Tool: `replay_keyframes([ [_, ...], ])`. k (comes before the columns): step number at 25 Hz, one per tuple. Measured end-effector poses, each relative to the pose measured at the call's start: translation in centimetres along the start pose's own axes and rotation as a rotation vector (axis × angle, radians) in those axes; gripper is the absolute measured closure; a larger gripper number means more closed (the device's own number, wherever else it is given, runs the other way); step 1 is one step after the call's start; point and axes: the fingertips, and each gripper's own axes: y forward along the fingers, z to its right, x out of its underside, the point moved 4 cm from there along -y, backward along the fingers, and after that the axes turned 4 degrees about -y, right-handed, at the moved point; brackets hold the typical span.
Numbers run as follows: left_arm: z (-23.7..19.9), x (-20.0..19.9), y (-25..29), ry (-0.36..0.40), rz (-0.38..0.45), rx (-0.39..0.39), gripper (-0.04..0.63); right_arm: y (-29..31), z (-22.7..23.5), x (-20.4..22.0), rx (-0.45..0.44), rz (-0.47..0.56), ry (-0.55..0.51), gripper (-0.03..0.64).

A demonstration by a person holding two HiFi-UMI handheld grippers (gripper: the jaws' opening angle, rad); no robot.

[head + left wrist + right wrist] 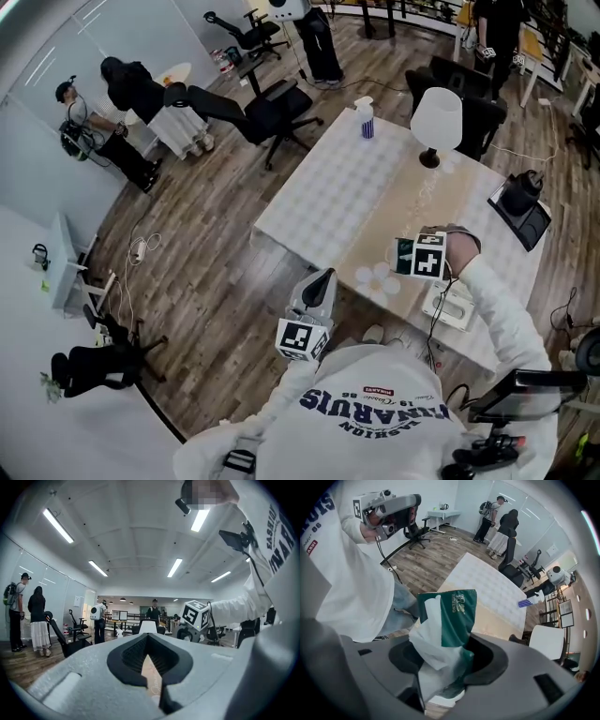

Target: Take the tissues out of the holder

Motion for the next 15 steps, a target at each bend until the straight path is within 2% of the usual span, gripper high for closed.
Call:
replay_keyframes([
  [10, 0.0, 0.4, 0.7, -0.018, -0.012, -0.004, 0.591, 2.0, 0.3, 0.2, -0.027, -0.017, -0.002, 0.377],
  [15, 0.2, 0.5, 1.2, -0.019, -0.018, 0.004, 0.591, 5.3, -0.2, -0.1, -0.05, -0.02, 0.013, 0.376],
])
